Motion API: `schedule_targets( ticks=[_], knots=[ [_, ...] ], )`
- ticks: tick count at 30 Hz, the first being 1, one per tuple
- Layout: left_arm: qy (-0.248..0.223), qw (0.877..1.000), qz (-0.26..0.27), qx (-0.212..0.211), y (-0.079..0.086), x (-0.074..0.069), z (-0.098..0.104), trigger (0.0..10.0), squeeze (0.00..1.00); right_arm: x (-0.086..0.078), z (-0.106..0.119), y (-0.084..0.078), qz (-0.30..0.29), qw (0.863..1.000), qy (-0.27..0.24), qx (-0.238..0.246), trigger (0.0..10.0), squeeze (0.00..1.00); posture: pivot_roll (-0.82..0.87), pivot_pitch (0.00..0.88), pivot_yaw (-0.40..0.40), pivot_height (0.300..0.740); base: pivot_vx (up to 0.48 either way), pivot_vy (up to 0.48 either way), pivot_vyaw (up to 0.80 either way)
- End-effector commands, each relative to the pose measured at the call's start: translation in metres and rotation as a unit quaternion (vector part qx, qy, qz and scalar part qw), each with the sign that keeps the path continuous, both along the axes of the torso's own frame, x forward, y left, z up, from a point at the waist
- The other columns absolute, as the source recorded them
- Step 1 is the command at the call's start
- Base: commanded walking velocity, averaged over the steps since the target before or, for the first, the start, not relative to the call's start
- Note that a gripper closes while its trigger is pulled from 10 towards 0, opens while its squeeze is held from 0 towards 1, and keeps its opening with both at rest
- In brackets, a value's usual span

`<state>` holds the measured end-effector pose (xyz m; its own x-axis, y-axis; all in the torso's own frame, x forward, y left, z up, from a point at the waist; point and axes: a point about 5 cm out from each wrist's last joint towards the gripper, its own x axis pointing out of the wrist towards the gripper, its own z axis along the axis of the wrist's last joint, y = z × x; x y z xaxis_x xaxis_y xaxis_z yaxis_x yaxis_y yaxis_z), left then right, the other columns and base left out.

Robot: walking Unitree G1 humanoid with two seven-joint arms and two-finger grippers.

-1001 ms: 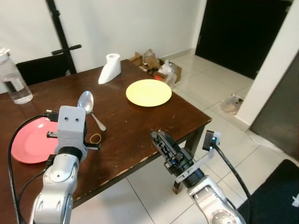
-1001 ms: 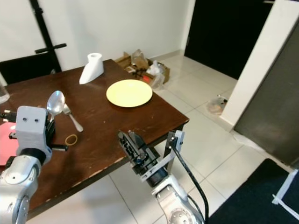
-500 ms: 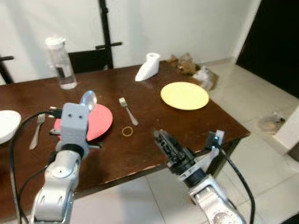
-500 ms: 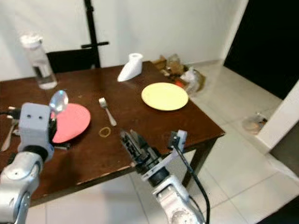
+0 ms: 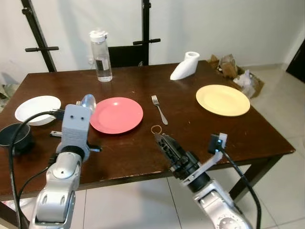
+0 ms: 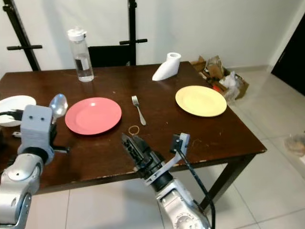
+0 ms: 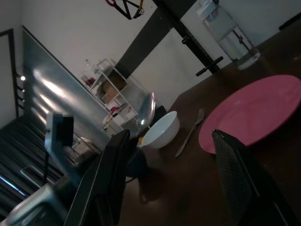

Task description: Setting the table

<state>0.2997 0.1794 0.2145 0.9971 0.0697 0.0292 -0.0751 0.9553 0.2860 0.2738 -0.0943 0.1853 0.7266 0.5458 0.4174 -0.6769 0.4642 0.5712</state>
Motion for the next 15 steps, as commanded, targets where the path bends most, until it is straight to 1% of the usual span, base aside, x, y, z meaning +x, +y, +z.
schedule_targets(
  ticks=[1,6,8,10,12,15],
  knots=[
    [0.040,0.999,-0.010,0.005,0.002,0.000,-0.010,10.0,0.00,-0.001,-0.004,0.000,-0.002,1.000,0.011,-0.002,10.0,0.00,0.10,0.065,0.066,0.740,0.000,0.000,0.74],
    [0.088,0.995,-0.039,0.009,0.004,0.000,-0.021,10.0,0.00,0.002,-0.007,-0.007,-0.023,1.000,0.016,-0.009,10.0,0.00,0.10,0.058,0.066,0.740,0.000,0.000,0.74],
    [0.096,0.994,-0.043,0.007,0.005,0.000,-0.022,10.0,0.00,0.003,-0.008,-0.009,-0.028,0.999,0.017,-0.010,10.0,0.00,0.09,0.058,0.065,0.740,0.000,0.000,0.74],
    [0.097,0.994,-0.053,0.013,0.007,0.000,-0.022,10.0,0.00,0.005,-0.009,-0.012,-0.038,0.999,0.020,-0.013,10.0,0.00,0.09,0.058,0.065,0.740,0.000,0.000,0.74],
    [0.080,0.994,-0.072,0.025,0.008,0.002,-0.016,10.0,0.00,0.009,-0.011,-0.019,-0.060,0.998,0.024,-0.022,10.0,0.00,0.09,0.056,0.065,0.740,0.000,0.000,0.74],
    [0.071,0.994,-0.073,0.028,0.008,0.003,-0.014,10.0,0.00,0.010,-0.011,-0.021,-0.068,0.997,0.024,-0.025,10.0,0.00,0.09,0.056,0.066,0.740,0.000,0.000,0.74]
  ],
)
